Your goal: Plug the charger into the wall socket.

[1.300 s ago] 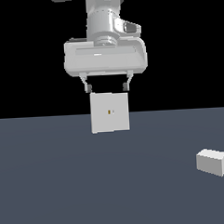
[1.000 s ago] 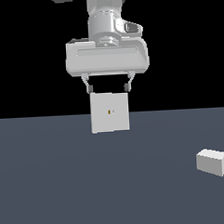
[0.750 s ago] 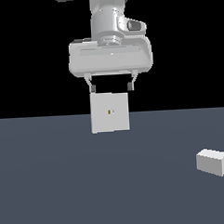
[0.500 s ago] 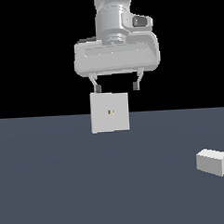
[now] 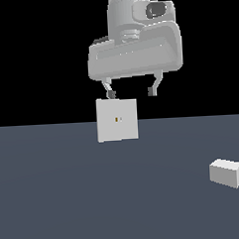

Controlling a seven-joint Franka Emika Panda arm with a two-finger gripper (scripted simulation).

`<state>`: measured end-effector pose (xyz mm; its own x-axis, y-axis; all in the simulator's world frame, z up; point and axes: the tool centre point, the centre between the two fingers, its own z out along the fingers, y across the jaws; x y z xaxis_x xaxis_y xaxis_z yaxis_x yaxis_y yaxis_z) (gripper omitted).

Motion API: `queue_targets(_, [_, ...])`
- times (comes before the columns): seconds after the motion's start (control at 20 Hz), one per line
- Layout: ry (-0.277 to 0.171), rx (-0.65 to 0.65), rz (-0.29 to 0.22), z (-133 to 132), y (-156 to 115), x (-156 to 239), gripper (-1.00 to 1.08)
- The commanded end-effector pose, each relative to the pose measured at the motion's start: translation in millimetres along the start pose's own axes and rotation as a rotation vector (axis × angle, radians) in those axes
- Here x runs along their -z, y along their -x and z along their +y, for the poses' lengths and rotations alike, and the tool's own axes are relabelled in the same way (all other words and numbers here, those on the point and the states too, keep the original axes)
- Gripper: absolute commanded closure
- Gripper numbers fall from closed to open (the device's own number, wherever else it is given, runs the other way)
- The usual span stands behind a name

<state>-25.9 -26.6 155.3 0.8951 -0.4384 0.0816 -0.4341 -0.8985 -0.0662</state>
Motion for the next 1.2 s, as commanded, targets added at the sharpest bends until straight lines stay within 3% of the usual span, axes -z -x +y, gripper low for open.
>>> queue_targets(0.0, [0.086,-0.249,-0.047,117.8,-1.8,-62.2,-0.92])
queue_targets(0.5, [0.094,-0.459,-0.027,160.2,22.0,-80.9,-0.92])
queue_targets(1.15, [0.093,-0.462,-0.027,160.8,23.4,-86.2,-0.92])
